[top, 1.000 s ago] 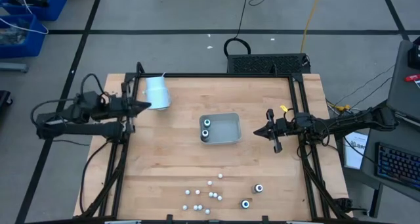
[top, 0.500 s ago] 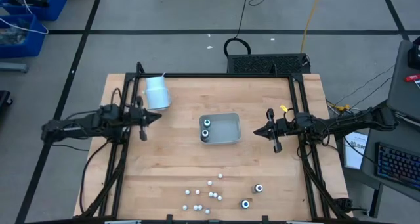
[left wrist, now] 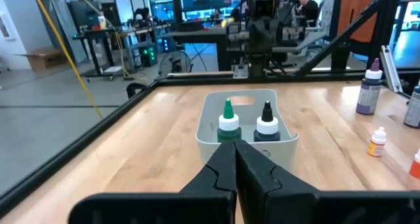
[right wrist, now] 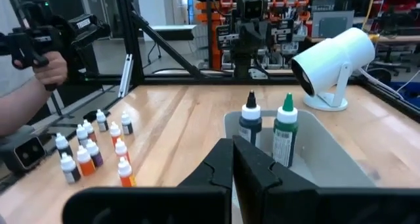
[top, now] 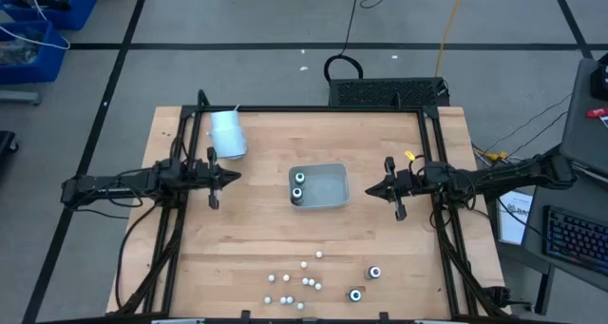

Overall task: Pick & Place food coloring
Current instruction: Put the large violet food coloring bottle into the bin

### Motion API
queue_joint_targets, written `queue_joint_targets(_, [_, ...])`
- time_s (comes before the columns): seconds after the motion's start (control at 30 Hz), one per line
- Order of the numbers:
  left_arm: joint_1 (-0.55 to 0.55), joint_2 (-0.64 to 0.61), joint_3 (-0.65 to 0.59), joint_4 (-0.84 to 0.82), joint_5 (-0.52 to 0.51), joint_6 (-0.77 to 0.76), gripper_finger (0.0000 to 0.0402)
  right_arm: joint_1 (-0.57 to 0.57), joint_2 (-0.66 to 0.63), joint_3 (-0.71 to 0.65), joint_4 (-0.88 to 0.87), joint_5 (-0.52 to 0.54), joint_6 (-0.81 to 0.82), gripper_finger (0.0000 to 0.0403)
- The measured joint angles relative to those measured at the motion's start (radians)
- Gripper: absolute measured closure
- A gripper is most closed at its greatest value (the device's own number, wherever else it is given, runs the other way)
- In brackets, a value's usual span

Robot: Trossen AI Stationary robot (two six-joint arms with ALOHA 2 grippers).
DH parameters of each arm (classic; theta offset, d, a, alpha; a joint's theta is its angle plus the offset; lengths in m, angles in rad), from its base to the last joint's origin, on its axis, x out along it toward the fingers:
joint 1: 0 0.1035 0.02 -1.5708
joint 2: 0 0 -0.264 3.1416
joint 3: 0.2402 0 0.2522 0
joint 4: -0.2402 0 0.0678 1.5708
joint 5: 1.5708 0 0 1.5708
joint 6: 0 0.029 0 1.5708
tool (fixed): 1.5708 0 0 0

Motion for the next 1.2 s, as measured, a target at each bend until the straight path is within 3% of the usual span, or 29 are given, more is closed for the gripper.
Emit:
queue_joint_targets(0.17, [0.0,0.0,0.0,0.002,0.0,0.034,0.0386,0.062,0.001,0.225,-0.367,0.05,-0.04,0.0403])
queue_joint_targets(0.3, [0.0,0.0,0.0,0.003,-0.008,0.057,0.0384,0.148,0.009,0.362,-0.506,0.078,-0.076,0.0403])
queue_joint_targets(0.47, [0.0,0.0,0.0,0.008,-0.082,0.057,0.0397,0.278,0.028,0.435,-0.512,0.086,-0.084,0.0403])
queue_joint_targets(0.63, [0.0,0.0,0.0,0.008,-0.112,0.056,0.0385,0.436,0.105,0.481,-0.514,0.235,-0.051,0.0403])
queue_joint_targets(0.83, [0.0,0.0,0.0,0.009,-0.114,0.056,0.0365,0.61,0.271,0.533,-0.505,0.37,-0.007,0.0403])
queue_joint_targets(1.03, [0.0,0.0,0.0,0.009,-0.114,0.054,0.0374,0.759,0.482,0.631,-0.499,0.576,-0.01,0.0403])
queue_joint_targets(1.2, [0.0,0.0,0.0,0.008,-0.114,0.048,0.0387,0.846,0.632,0.7,-0.497,0.662,-0.004,0.0403])
